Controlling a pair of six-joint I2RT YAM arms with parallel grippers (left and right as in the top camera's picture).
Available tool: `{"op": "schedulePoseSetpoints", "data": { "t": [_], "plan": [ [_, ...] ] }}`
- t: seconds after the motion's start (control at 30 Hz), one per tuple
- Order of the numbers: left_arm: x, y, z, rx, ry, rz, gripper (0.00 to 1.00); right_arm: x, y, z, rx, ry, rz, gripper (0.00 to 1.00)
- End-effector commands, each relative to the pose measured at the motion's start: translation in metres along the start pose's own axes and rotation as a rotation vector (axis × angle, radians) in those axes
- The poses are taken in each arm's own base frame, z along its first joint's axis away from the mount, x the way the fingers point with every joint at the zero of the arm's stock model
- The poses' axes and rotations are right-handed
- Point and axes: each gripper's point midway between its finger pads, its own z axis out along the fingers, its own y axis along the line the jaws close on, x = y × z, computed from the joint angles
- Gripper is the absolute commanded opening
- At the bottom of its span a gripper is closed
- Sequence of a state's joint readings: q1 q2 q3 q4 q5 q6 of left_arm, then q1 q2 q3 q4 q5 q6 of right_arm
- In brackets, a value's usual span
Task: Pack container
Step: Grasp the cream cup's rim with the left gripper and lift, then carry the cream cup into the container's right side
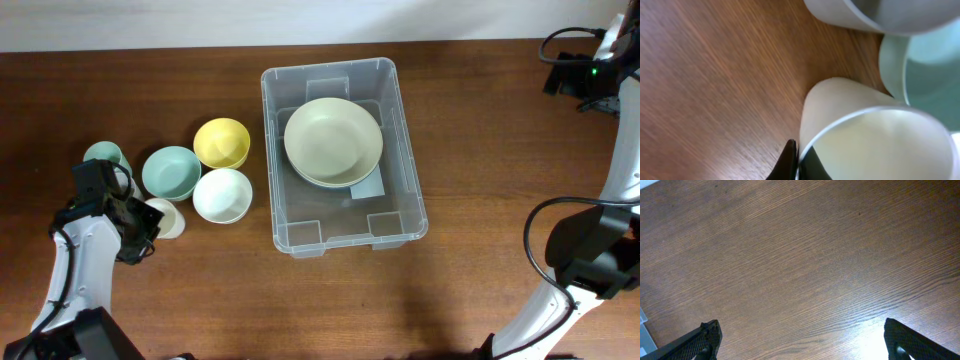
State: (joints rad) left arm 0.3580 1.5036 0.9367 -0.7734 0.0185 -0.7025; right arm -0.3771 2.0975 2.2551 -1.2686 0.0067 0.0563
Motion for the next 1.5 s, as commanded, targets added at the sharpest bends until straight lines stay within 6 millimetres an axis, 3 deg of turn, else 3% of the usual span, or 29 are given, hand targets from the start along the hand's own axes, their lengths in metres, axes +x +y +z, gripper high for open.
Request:
{"op": "schedulePoseSetpoints", "data": {
  "t": [0.0,0.17,0.27,0.37,0.57,0.73,0.93,1.1,1.47],
  "plan": [
    [0.009,-0.009,0.002,0.057,0.061,-0.005,0.01,-0.005,0.000,-0.011,-0.003,-0.029,0.009,0.99],
    [0.016,-0.023,-0.004,0.134,0.108,-0.003,0.01,-0.005,0.000,-0.011,-0.004,-0.029,0.009,0.99],
    [0.011,-0.036,-0.017,0.196,0.093,0.037,0.01,-0.005,0.000,-0.011,-0.004,-0.029,0.009,0.99],
    [-0.002,-0.053,-0.045,0.267,0.035,0.082,0.01,-0.005,0.000,-0.011,-0.004,-0.029,0.009,0.99],
    [-0.029,-0.082,-0.123,0.388,-0.119,0.135,0.01,-0.005,0.000,-0.011,-0.004,-0.029,0.009,0.99],
    [-0.026,-0.112,-0.176,0.477,-0.200,0.246,0.01,-0.005,0.000,-0.011,-0.004,-0.029,0.009,0.99],
    [0.014,-0.179,-0.219,0.645,-0.315,0.650,0.01,-0.005,0.000,-0.011,-0.004,-0.029,0.009,0.99],
    [0.056,-0.222,-0.239,0.761,-0.387,0.896,0.00,-0.005,0.000,-0.011,-0.003,-0.029,0.009,0.99],
    [0.145,-0.265,-0.202,0.789,-0.291,1.250,0.01,-0.005,0.000,-0.011,-0.004,-0.029,0.009,0.99]
  ]
}}
